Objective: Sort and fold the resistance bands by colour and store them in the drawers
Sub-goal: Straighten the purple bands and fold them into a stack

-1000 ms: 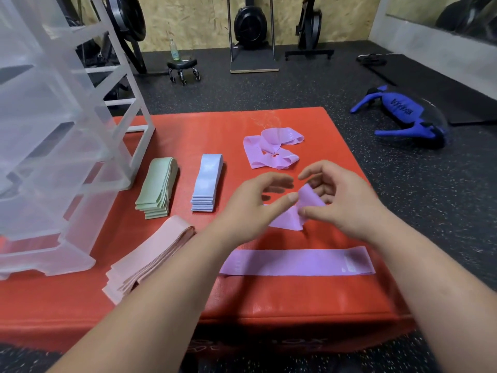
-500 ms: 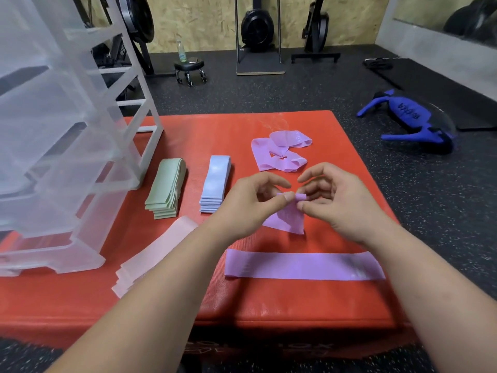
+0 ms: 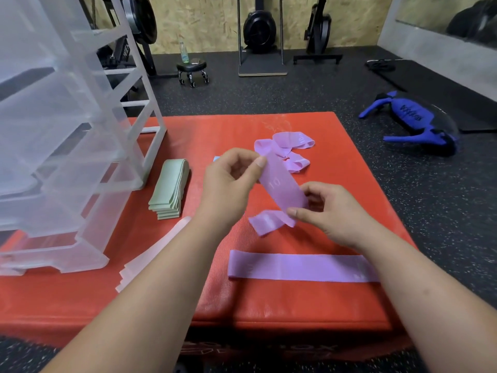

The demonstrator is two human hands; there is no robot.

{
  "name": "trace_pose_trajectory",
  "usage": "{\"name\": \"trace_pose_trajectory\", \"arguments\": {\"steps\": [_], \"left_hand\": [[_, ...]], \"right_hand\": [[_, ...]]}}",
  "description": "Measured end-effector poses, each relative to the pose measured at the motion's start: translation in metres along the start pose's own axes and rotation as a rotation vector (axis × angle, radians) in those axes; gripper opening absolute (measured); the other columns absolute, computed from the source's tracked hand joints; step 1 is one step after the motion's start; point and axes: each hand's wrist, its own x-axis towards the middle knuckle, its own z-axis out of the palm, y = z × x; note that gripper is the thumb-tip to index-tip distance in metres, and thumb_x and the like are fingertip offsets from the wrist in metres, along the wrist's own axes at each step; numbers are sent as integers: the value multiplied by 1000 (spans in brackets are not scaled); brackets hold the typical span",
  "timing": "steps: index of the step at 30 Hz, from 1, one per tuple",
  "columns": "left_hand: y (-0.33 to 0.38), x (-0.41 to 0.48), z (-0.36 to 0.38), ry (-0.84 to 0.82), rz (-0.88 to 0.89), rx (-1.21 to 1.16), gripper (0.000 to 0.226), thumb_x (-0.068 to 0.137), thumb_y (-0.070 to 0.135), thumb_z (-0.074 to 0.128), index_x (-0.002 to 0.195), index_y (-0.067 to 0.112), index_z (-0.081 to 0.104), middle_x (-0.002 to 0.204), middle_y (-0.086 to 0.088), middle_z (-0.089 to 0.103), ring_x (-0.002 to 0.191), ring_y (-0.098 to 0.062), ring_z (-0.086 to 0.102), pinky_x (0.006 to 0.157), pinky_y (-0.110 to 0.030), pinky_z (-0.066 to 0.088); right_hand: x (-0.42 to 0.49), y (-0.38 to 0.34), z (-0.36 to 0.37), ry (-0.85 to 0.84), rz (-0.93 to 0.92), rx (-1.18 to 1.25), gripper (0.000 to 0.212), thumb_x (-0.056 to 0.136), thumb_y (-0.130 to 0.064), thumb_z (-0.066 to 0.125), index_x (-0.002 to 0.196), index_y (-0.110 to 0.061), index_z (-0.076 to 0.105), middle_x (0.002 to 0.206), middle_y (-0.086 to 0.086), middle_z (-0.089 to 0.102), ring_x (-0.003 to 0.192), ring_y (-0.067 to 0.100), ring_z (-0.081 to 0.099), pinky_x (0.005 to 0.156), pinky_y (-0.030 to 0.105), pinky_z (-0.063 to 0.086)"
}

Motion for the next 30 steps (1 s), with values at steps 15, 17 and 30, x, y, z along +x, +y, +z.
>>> {"name": "trace_pose_trajectory", "arguments": {"steps": [15,17,30], "left_hand": [[1,-12,-43,218,-86,139,14,102,28,70,101,14,72,86,-1,72,72,-10,62,76,-39,56],[2,-21,-49,231,-123,103,14,102,28,69,103,14,72,87,-1,70,70,-11,59,74,-35,54],[-1,-85,-72,11,-454,214,11,93,9,77,82,10,73,59,2,62,53,-9,52,57,-25,42]], "right_hand": [[-36,4,-69,-46,73,-399,12,84,-22,86,88,-28,77,84,-14,77,81,7,72,83,33,56],[-46,6,-75,-38,66,-445,16,82,-20,87,88,-30,76,85,-14,76,82,6,71,85,35,57],[-114,18,-89,55,322,124,38,92,6,70,125,-14,68,88,13,68,72,14,61,58,19,51]]}}
